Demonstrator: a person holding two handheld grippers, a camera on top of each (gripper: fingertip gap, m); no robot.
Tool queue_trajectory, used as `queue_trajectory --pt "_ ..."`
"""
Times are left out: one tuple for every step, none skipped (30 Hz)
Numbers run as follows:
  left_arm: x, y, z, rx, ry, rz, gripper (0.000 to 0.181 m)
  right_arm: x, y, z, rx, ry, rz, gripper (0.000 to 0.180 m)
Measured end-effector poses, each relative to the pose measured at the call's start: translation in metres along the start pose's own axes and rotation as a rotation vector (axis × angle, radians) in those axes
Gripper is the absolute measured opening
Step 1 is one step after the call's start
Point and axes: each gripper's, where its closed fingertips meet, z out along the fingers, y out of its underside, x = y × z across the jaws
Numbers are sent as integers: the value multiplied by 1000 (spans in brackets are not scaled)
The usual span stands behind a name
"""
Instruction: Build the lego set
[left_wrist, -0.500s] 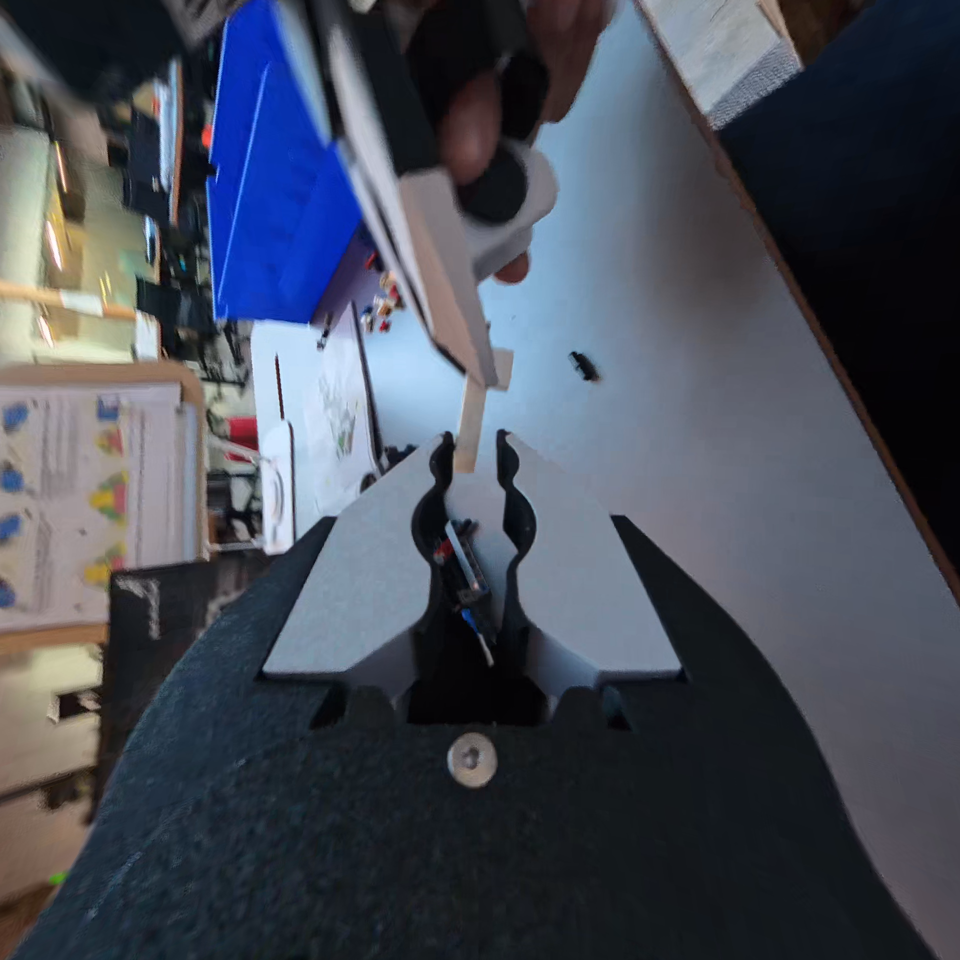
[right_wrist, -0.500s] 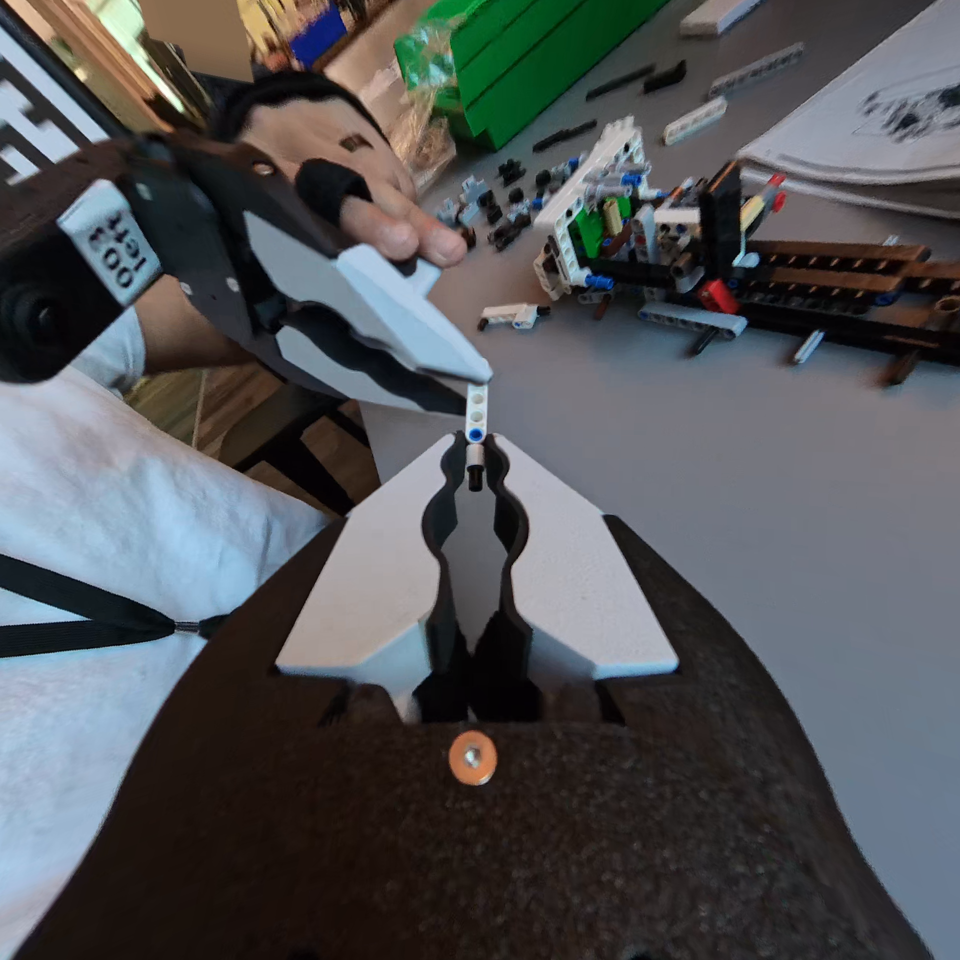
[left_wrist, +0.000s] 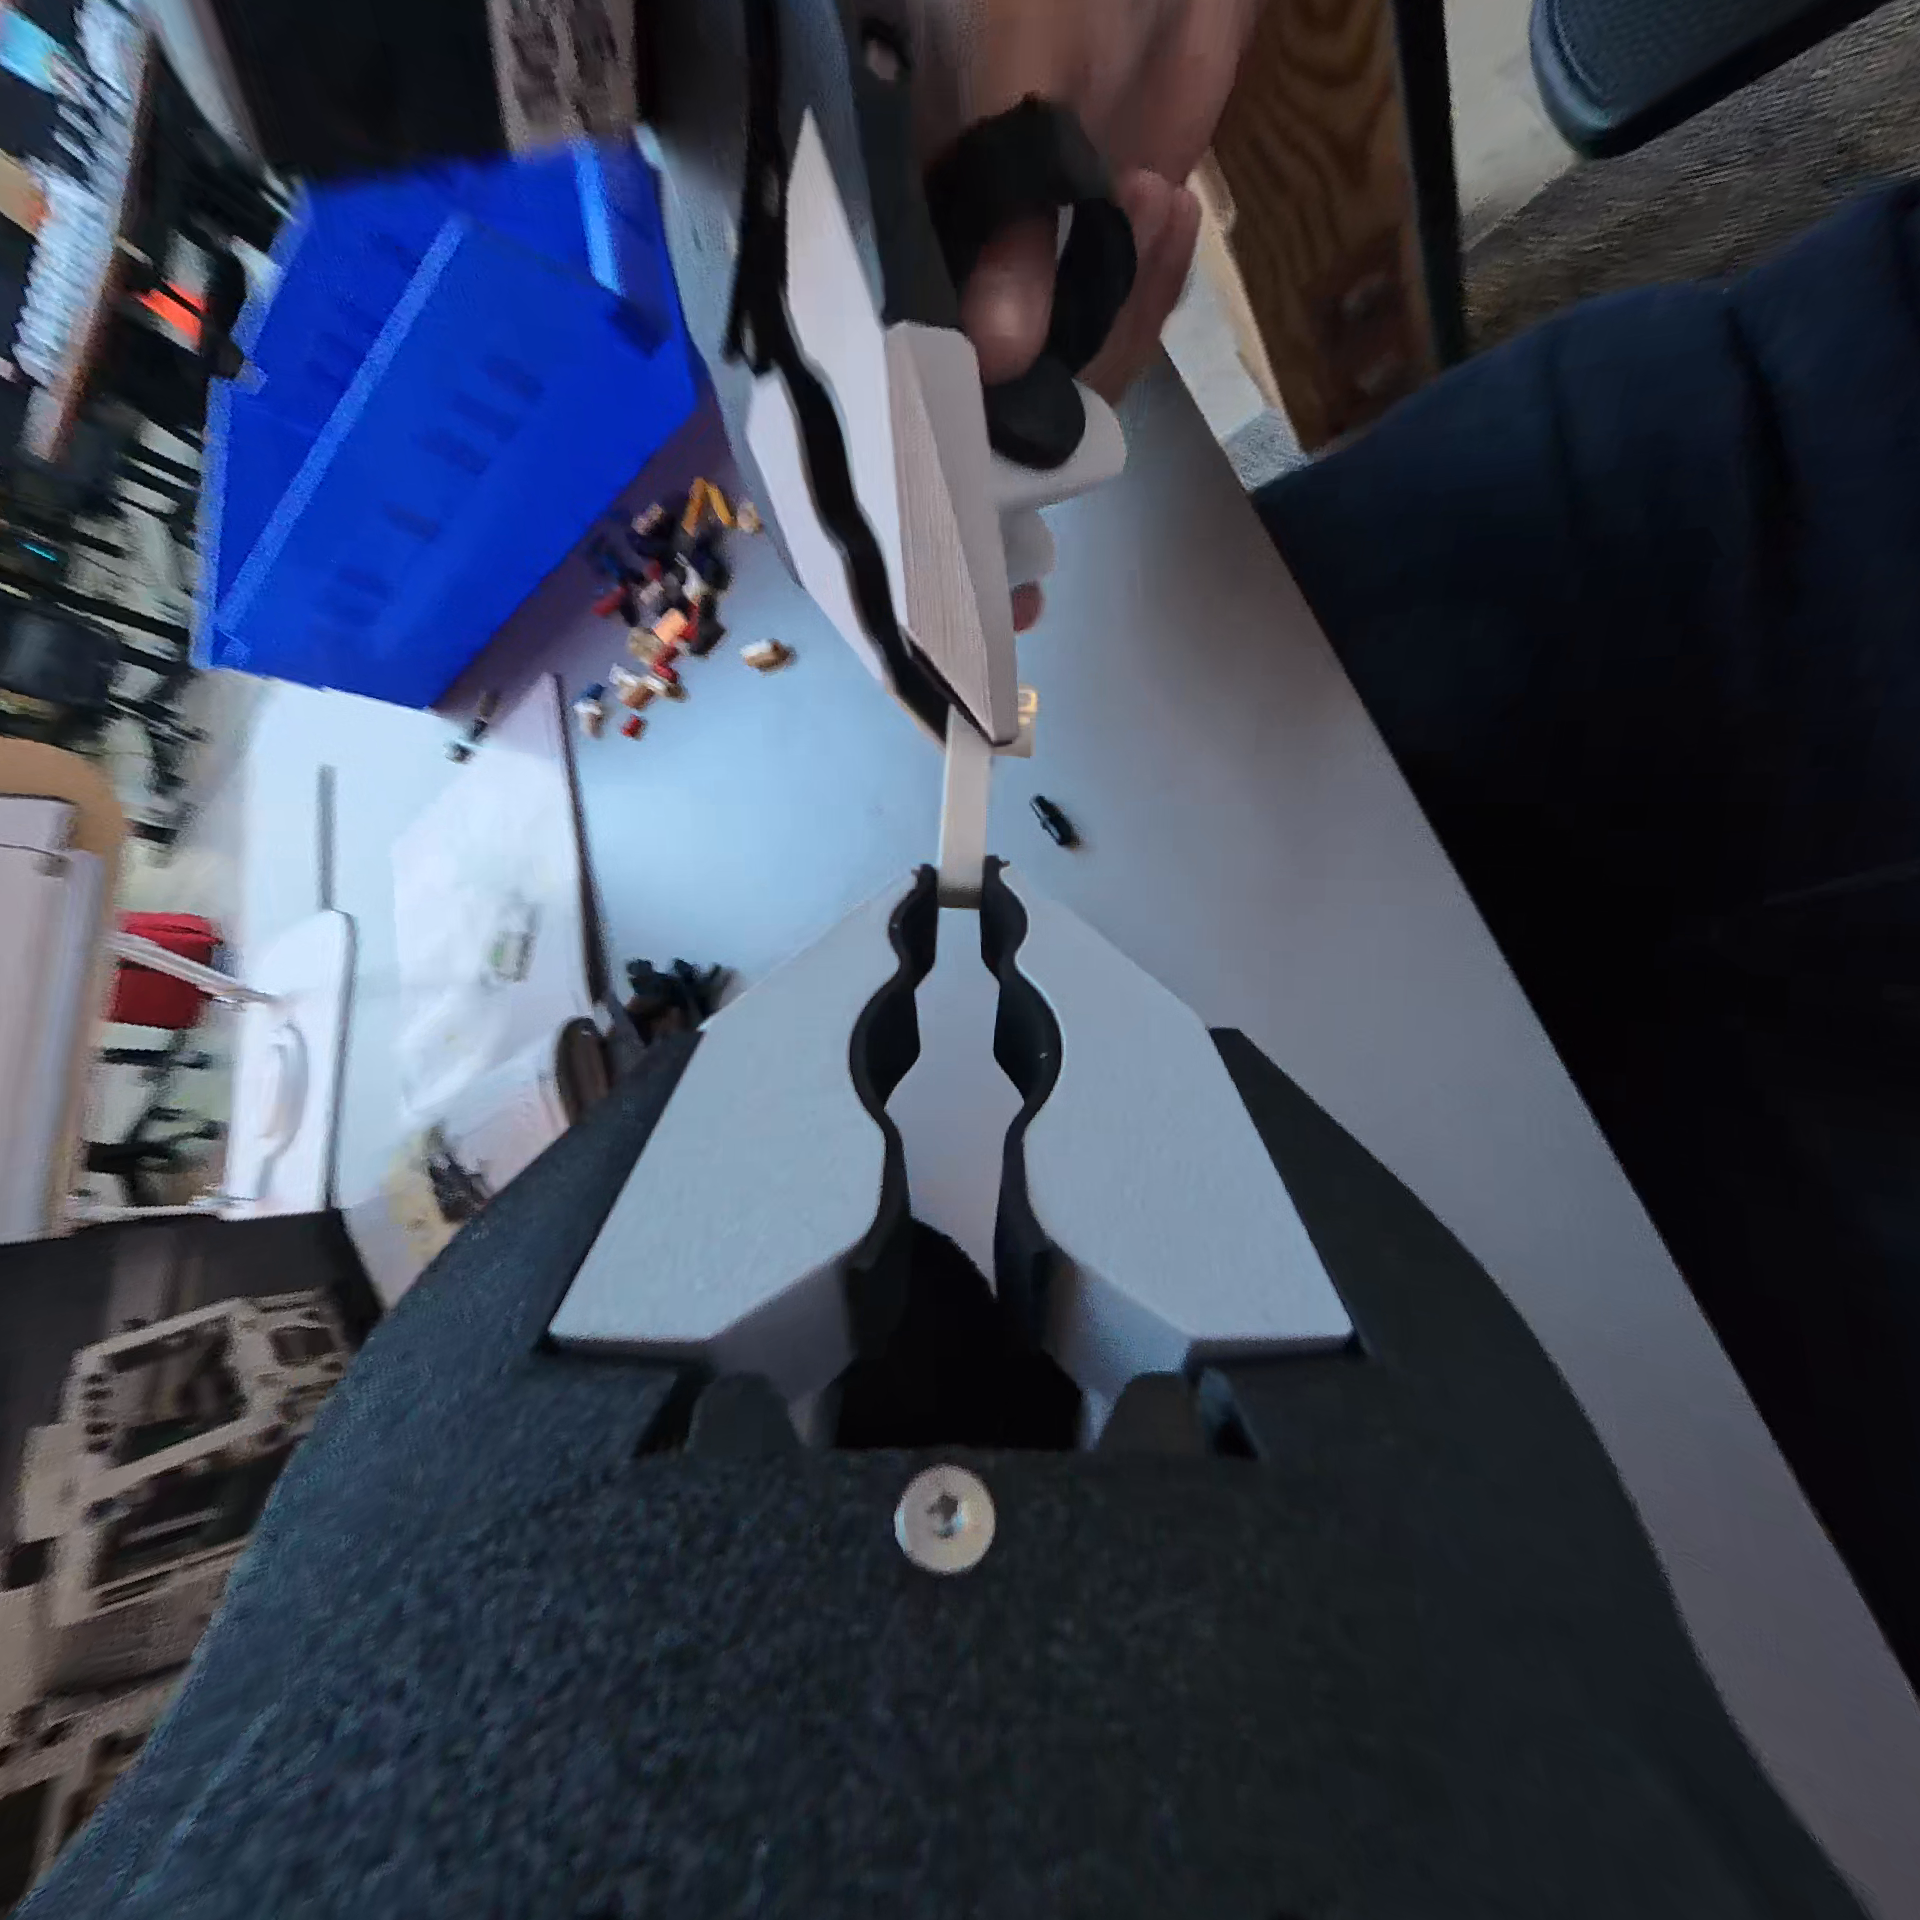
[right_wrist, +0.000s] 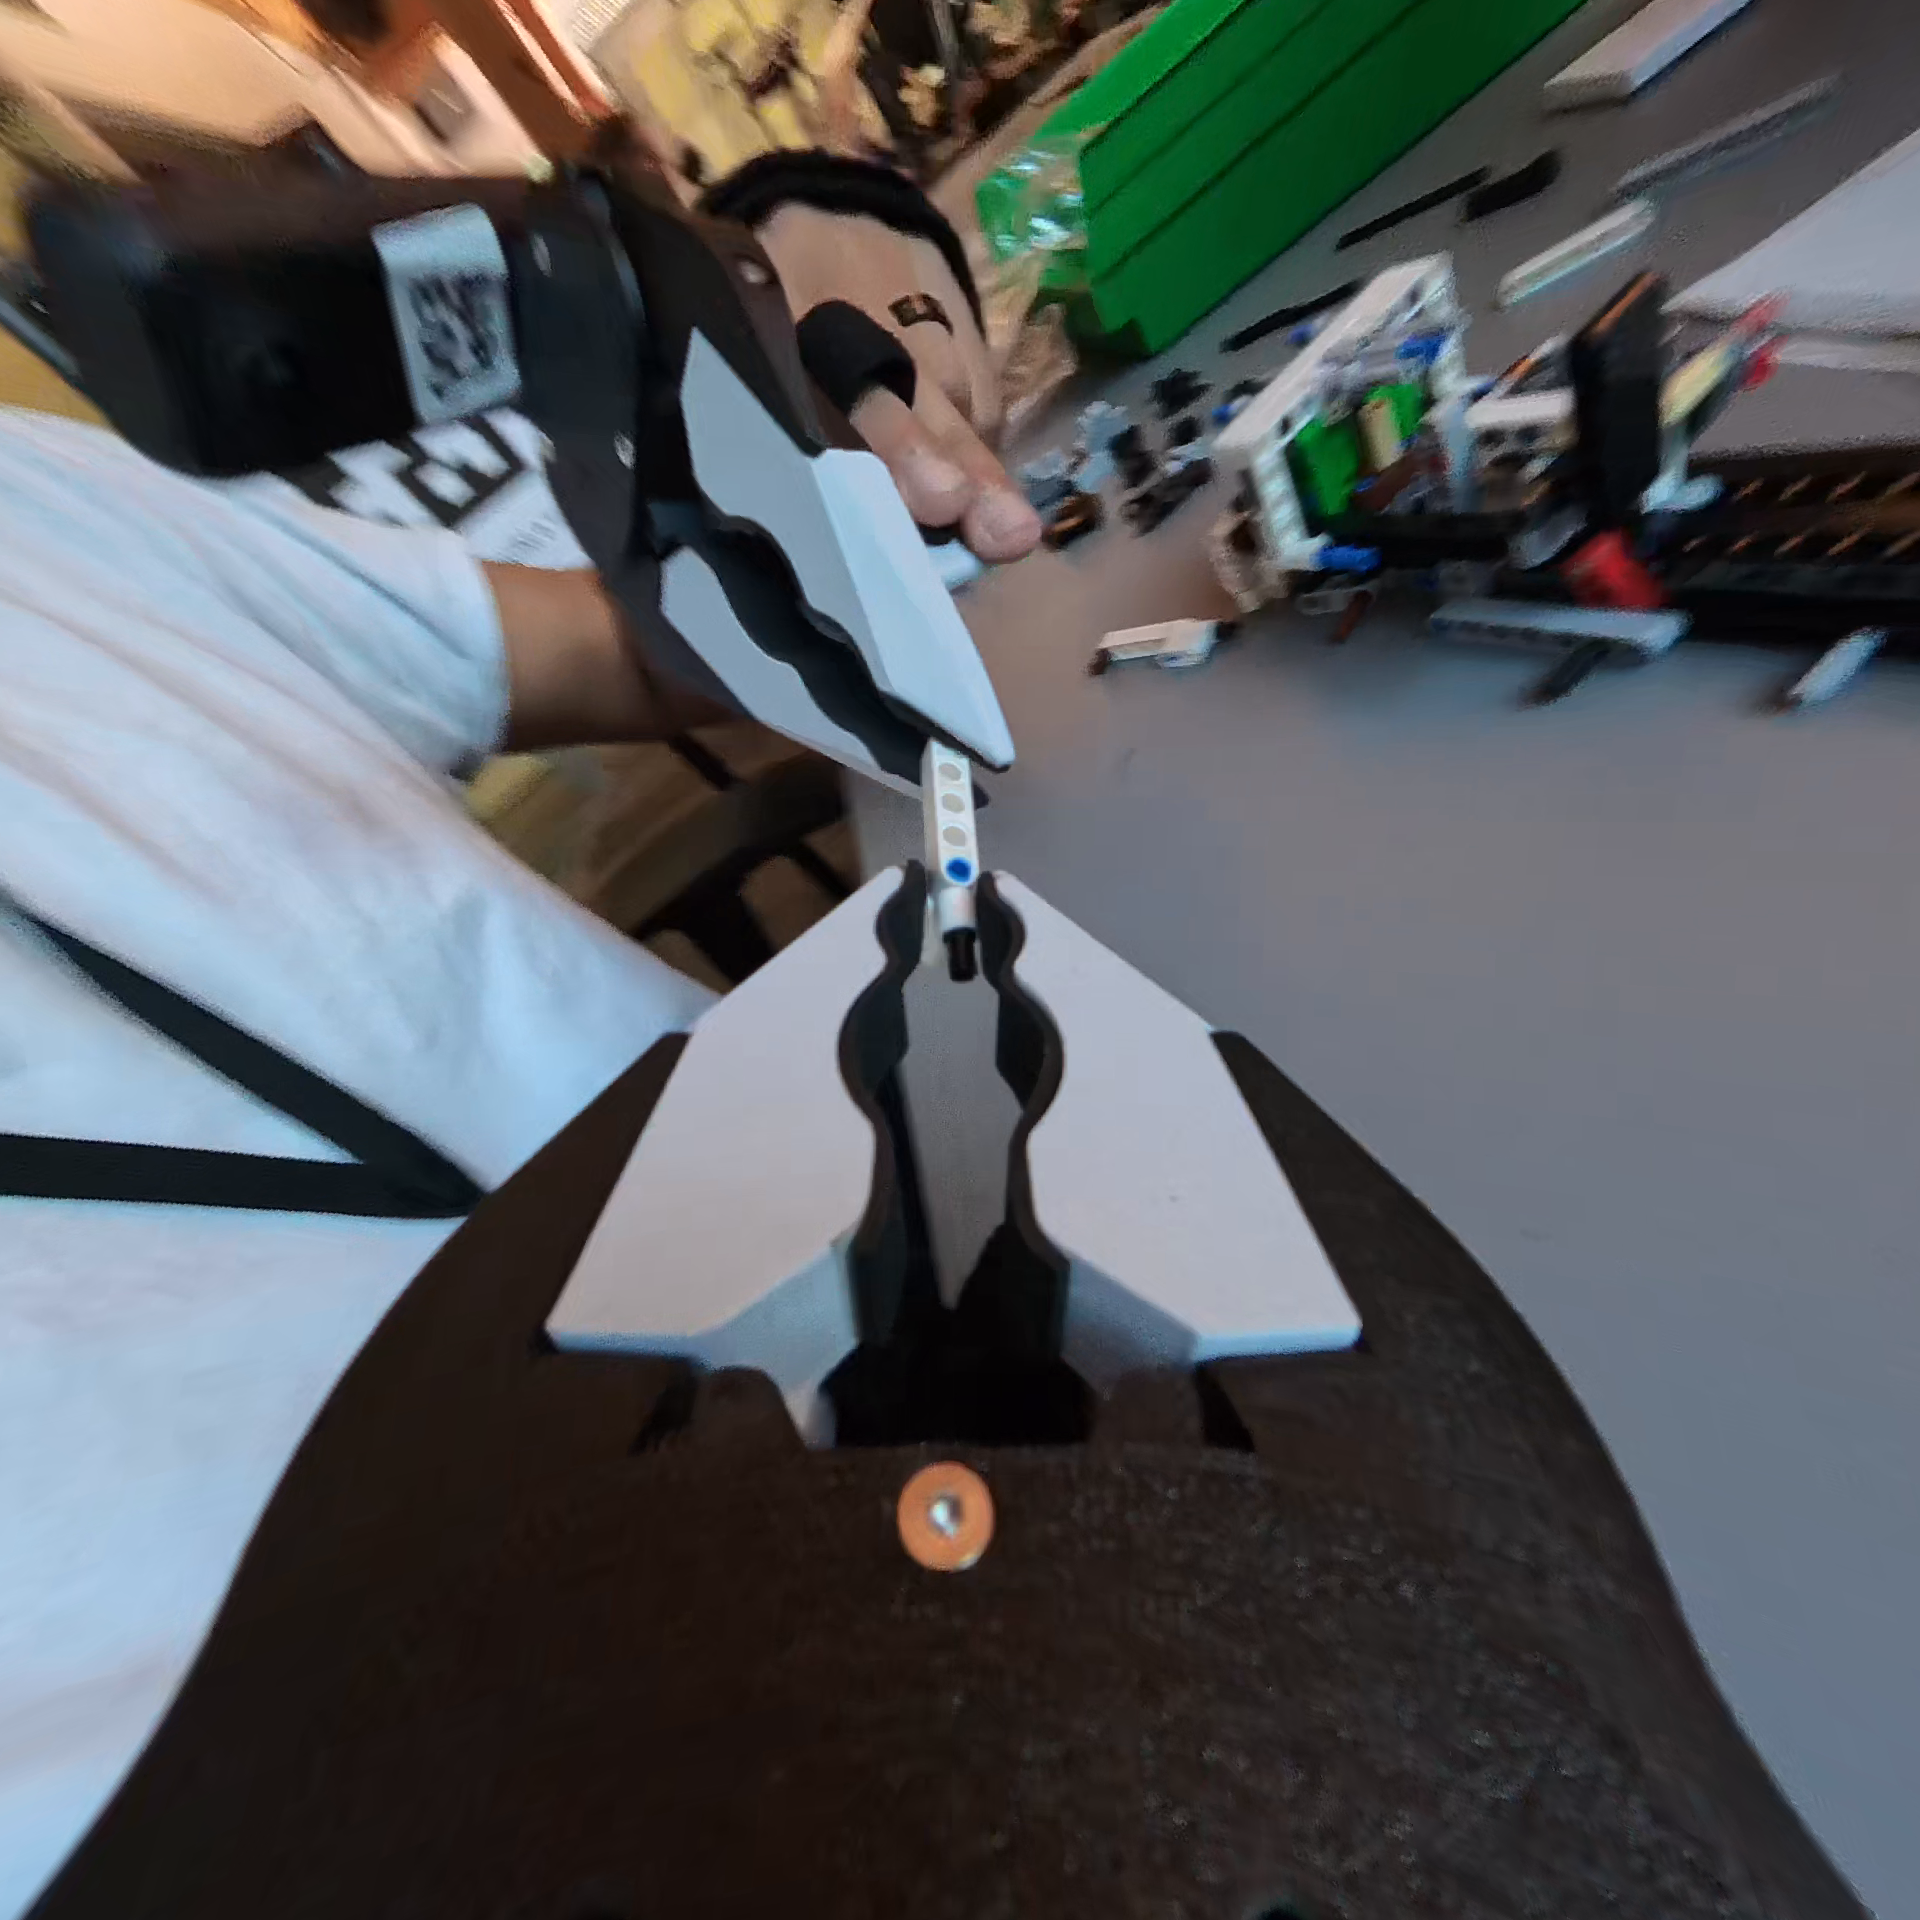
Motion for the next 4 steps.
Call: queue_trajectory --pt "0 3 2 -19 32 -28 5 6 -2 0 -16 88 -80 12" --pt "0 5 3 -31 57 -50 5 11 -3 -1 -49 182 -178 19" --pt "1 5 4 -39 89 -63 5 13 -2 0 -98 258 -275 23" --pt "1 5 5 -52 112 -72 5 13 -1 2 -152 311 -362 23"
